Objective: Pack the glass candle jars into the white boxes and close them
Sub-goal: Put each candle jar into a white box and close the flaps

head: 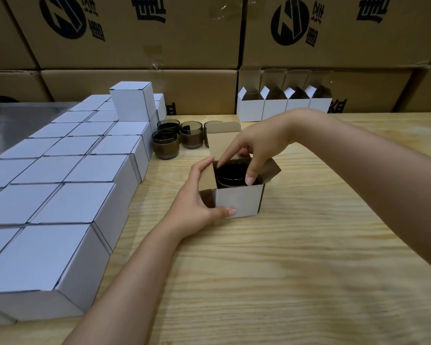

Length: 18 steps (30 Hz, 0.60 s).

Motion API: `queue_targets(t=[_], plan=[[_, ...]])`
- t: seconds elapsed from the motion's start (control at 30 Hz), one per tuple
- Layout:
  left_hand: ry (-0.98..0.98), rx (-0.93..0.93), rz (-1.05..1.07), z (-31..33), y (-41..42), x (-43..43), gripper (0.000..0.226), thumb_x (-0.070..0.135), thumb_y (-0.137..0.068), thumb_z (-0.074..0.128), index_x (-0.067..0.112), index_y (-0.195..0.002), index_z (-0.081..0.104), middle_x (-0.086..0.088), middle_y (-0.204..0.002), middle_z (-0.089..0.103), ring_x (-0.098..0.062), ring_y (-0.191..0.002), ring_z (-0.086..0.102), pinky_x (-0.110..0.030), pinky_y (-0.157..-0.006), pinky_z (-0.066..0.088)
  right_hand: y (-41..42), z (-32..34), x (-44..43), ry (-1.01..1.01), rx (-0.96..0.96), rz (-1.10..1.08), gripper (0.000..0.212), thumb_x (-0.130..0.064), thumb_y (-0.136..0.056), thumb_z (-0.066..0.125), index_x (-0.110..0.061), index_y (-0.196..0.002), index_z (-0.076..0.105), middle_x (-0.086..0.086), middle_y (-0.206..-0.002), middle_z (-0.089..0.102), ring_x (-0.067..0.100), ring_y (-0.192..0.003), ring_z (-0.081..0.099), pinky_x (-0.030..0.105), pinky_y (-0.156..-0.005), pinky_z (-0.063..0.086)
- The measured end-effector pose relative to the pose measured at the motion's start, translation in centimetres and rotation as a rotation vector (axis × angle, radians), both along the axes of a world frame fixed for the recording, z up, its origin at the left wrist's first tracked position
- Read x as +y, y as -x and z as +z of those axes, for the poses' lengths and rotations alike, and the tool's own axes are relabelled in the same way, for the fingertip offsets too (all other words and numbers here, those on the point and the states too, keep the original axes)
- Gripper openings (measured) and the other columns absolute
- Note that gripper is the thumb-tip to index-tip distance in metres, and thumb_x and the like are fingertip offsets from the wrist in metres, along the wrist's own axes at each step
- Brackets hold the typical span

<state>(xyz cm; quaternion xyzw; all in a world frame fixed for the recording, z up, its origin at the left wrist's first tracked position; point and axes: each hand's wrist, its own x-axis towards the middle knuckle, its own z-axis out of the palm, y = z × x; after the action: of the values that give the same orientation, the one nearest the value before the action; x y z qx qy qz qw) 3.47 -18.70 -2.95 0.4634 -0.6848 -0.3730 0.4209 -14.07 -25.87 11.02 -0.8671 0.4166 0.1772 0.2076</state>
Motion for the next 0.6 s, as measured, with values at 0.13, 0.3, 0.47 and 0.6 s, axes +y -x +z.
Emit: queue_targets(t=[0.13,0.3,0.47,0.6], plan=[[-0.004,0.002,-0.004,0.1,0.0,0.0,0.105,0.028,-0.056,0.091,0.05,-0.138,0.028,0.019,-0.136,0.045,-0.014,-0.118,0.054,-0.042,-0.099,0.048,0.3,-0.2,-0.2,-0.064,-0.042,-0.013,0.061,-0.03,-0.077,0.075,-0.043,-0.131,0.048,-0.011,-0.125,0.051,0.012,-0.117,0.044,0.023,-0.087,0.044],[0.005,-0.018,0.006,0.1,0.0,0.0,0.105,0.025,-0.059,0.092,0.049,-0.138,0.028,0.038,-0.127,0.038,-0.009,-0.117,0.053,-0.037,-0.098,0.049,-0.2,-0.7,0.1,0.035,0.011,0.031,0.062,-0.026,-0.082,0.073,-0.039,-0.136,0.046,-0.014,-0.119,0.048,0.01,-0.114,0.044,0.024,-0.086,0.043],[0.011,-0.025,0.0,0.1,0.0,0.1,0.105,0.027,-0.059,0.092,0.05,-0.139,0.027,0.041,-0.126,0.036,-0.008,-0.119,0.052,-0.035,-0.098,0.048,-1.0,-0.7,0.8,0.132,0.065,0.071,0.065,-0.028,-0.084,0.07,-0.038,-0.141,0.041,-0.016,-0.104,0.045,0.009,-0.103,0.043,0.023,-0.08,0.04],[0.004,0.014,-0.014,0.1,0.1,0.0,0.105,0.021,-0.059,0.092,0.05,-0.138,0.028,0.022,-0.133,0.046,-0.011,-0.118,0.056,-0.038,-0.1,0.048,1.6,-0.4,1.4,0.166,-0.285,-0.056,0.054,-0.029,-0.083,0.071,-0.053,-0.125,0.047,-0.008,-0.103,0.055,0.008,-0.092,0.052,0.016,-0.077,0.043]])
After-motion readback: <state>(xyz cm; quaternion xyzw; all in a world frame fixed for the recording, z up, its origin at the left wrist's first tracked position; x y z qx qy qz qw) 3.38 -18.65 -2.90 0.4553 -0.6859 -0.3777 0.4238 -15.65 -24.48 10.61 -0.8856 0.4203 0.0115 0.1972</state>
